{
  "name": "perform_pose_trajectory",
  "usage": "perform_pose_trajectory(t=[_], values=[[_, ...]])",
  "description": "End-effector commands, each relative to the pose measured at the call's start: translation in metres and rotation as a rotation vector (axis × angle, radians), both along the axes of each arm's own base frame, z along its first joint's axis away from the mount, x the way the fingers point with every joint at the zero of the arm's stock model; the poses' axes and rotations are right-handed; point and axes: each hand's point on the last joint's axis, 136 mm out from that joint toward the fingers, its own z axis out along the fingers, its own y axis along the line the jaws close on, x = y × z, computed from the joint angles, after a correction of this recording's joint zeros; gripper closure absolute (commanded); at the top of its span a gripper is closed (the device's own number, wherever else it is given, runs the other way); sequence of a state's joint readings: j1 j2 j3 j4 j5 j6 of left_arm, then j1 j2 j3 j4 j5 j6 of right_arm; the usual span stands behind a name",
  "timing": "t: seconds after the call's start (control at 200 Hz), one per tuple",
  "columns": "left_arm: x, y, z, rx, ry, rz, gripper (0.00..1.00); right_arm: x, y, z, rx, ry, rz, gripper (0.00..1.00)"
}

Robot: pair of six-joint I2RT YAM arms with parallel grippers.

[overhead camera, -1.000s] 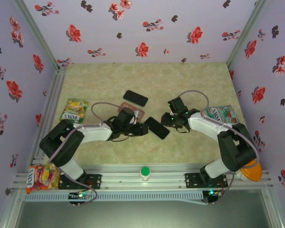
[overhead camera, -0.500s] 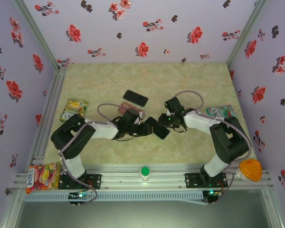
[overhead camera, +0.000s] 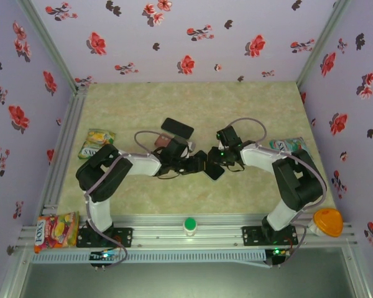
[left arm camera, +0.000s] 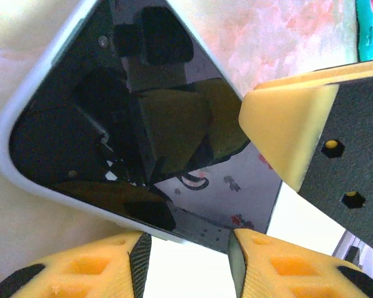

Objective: Put the phone into the phone case

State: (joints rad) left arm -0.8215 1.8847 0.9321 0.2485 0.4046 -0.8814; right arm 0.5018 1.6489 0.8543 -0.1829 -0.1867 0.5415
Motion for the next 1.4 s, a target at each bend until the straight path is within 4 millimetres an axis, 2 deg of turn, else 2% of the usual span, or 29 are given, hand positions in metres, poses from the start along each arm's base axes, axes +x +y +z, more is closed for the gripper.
perform_pose_trajectory(t=[0.0, 0.4, 0.95, 1.19, 1.395], values=[[0.017, -0.025, 0.011, -0.057, -0.071, -0.029, 0.57, 0.0, 0.004, -0.012, 0.004, 0.031, 0.016, 0.7], [0.064, -0.044, 0.019, -0.072, -0.12, -0.009, 0.57, 0.018, -0.018, -0.01, 0.005, 0.027, -0.04, 0.71], [0.109, -0.077, 0.024, -0.088, -0.147, -0.023, 0.57, 0.04, -0.036, -0.001, -0.005, 0.001, -0.086, 0.72], [0.123, -0.085, 0.022, -0.092, -0.149, -0.018, 0.57, 0.043, -0.049, 0.0, -0.006, 0.002, -0.126, 0.73], [0.128, -0.089, 0.023, -0.085, -0.151, -0.022, 0.57, 0.038, -0.056, 0.003, -0.009, -0.005, -0.154, 0.73]])
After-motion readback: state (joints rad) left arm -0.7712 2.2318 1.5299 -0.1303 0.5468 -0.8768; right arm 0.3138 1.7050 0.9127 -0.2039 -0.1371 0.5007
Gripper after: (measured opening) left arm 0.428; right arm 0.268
